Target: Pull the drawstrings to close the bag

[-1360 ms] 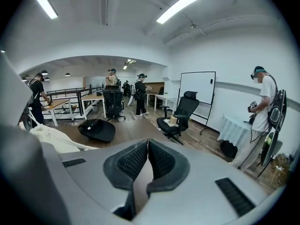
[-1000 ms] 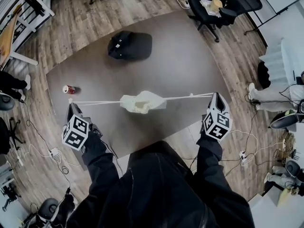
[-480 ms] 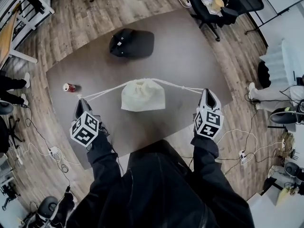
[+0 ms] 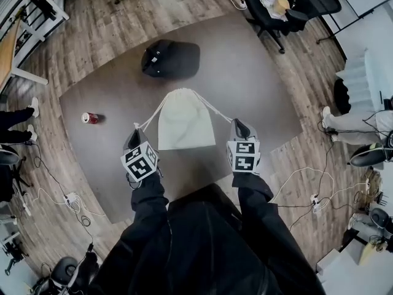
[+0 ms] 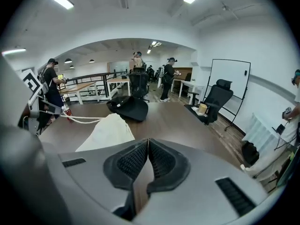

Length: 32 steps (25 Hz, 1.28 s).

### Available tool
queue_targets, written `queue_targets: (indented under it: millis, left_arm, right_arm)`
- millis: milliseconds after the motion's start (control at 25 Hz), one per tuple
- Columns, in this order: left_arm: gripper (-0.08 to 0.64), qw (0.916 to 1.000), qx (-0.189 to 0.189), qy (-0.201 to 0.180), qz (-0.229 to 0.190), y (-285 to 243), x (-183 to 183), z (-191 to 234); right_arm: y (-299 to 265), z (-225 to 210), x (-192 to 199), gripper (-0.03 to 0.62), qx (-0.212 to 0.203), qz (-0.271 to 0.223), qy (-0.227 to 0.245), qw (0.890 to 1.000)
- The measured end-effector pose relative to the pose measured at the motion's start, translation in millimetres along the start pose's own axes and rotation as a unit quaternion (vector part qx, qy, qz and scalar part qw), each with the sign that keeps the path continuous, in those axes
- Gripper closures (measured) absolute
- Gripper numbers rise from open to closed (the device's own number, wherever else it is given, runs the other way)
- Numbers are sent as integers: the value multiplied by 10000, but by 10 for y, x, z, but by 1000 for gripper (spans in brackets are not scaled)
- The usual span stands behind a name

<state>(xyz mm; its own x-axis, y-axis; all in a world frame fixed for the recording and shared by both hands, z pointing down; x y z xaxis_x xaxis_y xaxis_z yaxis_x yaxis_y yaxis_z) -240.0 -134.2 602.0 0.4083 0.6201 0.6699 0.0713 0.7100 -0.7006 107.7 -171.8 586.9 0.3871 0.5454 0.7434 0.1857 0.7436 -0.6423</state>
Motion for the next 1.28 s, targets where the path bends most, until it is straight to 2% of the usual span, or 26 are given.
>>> queue_targets:
  millis: [200, 360, 400, 440, 480, 560, 720, 840, 880, 960, 1040, 1280]
  left_arm:
    - [526, 9976, 132, -518, 439, -211, 338, -212]
    - [524, 9933, 335, -752, 817, -267, 662, -325]
    - [482, 9916, 413, -794, 935, -266, 749, -339]
    - [393, 9898, 496, -831, 1046, -254, 831, -348]
    - [366, 9882, 574, -860, 1131, -229, 903, -353]
    - [339, 9865, 712, -890, 1179, -144, 990, -362]
    - [334, 9871, 1040, -843, 874, 58, 881, -491]
    - [342, 9867, 1311, -844, 458, 246, 614, -762]
    - [364, 9864, 1383, -851, 271, 324, 499, -873]
    - [484, 9848, 1494, -874, -157, 503, 251, -1082]
    - [522, 9812, 1623, -891, -539, 698, 14, -1267]
    - [529, 9695, 1911, -876, -1262, 1208, -521, -1698]
  right_arm:
    - [-245, 363, 136, 566, -584, 233, 104, 9980]
    - [-300, 707, 329, 562, -1089, 368, 219, 9931]
    - [-291, 792, 385, 511, -1234, 427, 205, 9912]
    - [-272, 866, 442, 431, -1375, 483, 174, 9892]
    - [-239, 921, 490, 386, -1496, 512, 129, 9873]
    - [-135, 965, 529, 337, -1652, 448, 4, 9852]
    - [111, 897, 287, 330, -1628, -160, -193, 9863]
    - [303, 849, -143, 335, -1498, -788, -7, 9856]
    - [378, 835, -307, 368, -1452, -989, 87, 9844]
    - [548, 803, -637, 467, -1333, -1381, 249, 9811]
    - [733, 788, -948, 551, -1238, -1744, 348, 9762]
    - [1190, 735, -1570, 571, -1125, -2359, 401, 9644]
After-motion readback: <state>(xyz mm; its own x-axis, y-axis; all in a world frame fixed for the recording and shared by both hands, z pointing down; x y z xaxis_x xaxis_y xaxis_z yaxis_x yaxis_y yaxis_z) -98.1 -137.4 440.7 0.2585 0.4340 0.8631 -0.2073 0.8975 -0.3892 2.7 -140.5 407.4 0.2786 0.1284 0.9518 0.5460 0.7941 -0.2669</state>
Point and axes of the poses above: the fingertips, and each gripper's own axes: y backward along the fingers, z to its left, x out of its underside, the point moved 1 cm from there along y, backward along the fingers, and after that the axes turned 9 degrees about y, right-handed, at the moved point
